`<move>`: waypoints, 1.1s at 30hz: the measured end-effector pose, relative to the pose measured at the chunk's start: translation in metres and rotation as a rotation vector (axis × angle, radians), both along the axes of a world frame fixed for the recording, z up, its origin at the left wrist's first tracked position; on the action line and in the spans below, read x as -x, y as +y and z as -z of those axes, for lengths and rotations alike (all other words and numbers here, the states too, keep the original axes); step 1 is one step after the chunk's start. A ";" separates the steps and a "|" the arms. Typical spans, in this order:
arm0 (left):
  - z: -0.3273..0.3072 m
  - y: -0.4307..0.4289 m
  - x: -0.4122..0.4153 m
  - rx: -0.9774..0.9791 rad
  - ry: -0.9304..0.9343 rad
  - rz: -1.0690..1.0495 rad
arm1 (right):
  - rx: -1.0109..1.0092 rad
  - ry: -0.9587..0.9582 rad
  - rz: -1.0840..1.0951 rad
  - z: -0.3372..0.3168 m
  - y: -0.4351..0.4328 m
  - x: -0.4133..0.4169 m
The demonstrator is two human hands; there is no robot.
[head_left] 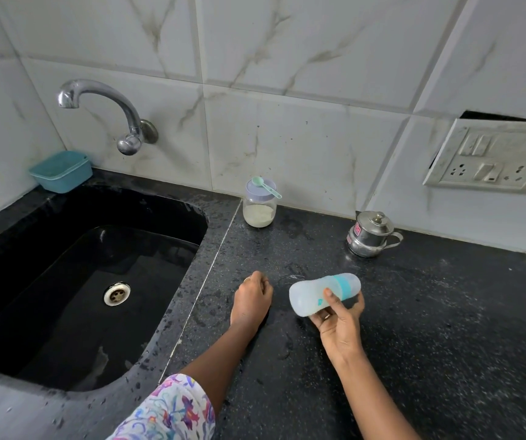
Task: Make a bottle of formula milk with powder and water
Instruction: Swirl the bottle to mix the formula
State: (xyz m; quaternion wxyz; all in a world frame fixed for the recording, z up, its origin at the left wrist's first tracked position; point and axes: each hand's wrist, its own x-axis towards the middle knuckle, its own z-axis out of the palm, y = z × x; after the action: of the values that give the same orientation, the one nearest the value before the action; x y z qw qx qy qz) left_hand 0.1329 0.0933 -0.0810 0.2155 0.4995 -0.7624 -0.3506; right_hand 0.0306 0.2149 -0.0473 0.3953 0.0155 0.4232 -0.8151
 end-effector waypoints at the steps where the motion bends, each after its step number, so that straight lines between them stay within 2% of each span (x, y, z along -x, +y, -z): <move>1: 0.000 0.000 0.000 -0.001 0.003 0.001 | 0.024 -0.034 0.019 0.000 -0.001 0.000; 6: -0.001 0.000 0.000 -0.004 -0.002 -0.001 | -0.073 0.109 -0.105 0.000 0.002 -0.006; 10: -0.001 0.001 -0.001 0.004 -0.009 0.002 | -0.012 -0.042 0.052 0.006 -0.003 -0.007; 12: -0.001 0.000 -0.001 0.007 -0.011 0.004 | 0.006 -0.062 0.063 0.006 -0.005 -0.008; 16: -0.001 0.000 0.000 -0.004 -0.010 0.001 | -0.084 0.126 -0.062 0.000 0.000 -0.011; 21: -0.001 0.000 -0.001 0.003 -0.009 0.002 | 0.033 -0.104 0.106 0.005 -0.006 -0.009; 26: -0.001 0.001 0.000 0.001 -0.006 -0.002 | -0.047 0.056 -0.017 0.001 -0.002 -0.008; 30: -0.001 0.000 0.000 0.005 -0.004 -0.001 | 0.039 -0.128 0.127 0.006 -0.007 -0.004; 31: -0.001 0.000 0.000 0.005 -0.002 -0.001 | 0.038 -0.128 0.119 0.006 -0.007 -0.003; 33: -0.002 0.000 0.000 0.008 -0.005 -0.002 | -0.038 -0.009 0.036 0.006 -0.005 -0.004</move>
State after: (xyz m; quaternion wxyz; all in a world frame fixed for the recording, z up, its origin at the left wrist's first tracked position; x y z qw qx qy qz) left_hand 0.1334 0.0935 -0.0794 0.2161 0.5003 -0.7638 -0.3459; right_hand 0.0345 0.2100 -0.0532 0.3821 0.0345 0.4362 -0.8140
